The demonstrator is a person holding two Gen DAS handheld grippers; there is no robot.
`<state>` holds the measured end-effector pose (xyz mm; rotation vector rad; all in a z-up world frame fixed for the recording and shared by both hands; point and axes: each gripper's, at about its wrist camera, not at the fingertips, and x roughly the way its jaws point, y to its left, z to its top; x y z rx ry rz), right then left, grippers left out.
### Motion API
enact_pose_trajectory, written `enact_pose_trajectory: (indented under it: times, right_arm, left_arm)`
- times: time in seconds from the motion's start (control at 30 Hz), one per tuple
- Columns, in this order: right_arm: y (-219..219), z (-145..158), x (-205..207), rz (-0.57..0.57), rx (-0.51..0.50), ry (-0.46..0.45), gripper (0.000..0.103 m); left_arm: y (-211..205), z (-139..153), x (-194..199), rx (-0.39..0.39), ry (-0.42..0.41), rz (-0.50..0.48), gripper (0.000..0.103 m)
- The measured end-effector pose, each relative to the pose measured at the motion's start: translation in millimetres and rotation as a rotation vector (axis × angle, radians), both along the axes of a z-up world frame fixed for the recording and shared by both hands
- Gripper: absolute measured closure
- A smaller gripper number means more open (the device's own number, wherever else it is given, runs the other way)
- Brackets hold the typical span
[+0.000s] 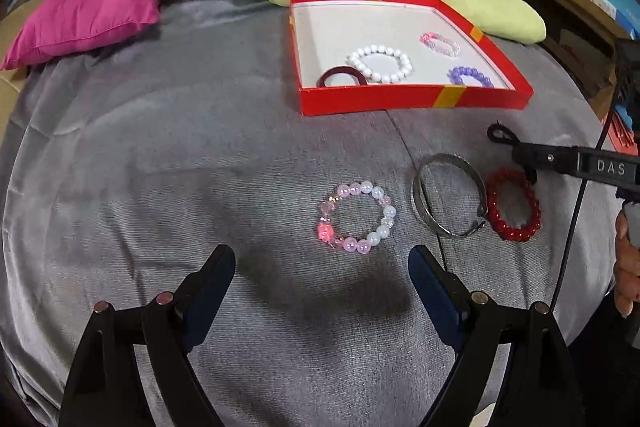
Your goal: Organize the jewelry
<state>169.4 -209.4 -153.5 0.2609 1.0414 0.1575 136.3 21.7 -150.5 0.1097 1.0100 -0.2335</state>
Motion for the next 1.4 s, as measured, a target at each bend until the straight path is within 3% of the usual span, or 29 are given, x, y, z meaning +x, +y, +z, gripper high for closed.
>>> enact_pose_trajectory:
  times: [0.1,0.23,0.7,0.9,1.0,1.4]
  right_arm:
    - [-2,0,0,-0.011,-0.023,-0.011,0.080]
    - [-9,2,-1,-0.033,-0.025,-0.022,0.083]
    - [-33,5,-5,-0.083,-0.027,-0.014,0.083]
    - [-38,6,-8,-0.093,-0.025,-0.018,0.083]
    - [-37,6,-8,-0.092,-0.023,-0.022,0.083]
    - [-22,14,-7,-0.063,-0.015,-0.061,0.083]
  left_arm:
    - [-1,-4,7,-0.024,0.016,0.004,0.014]
    - [0,-7,16,-0.038,0.017,0.016,0.015]
    - [-22,-8,16,0.022,-0.056,-0.078,0.080]
    - [-26,-4,13,0.088,-0.093,-0.060,0.085]
    - [-23,-1,13,0.108,-0.108,-0.039,0.092]
    - [-9,24,8,0.174,-0.231,0.051,0.092]
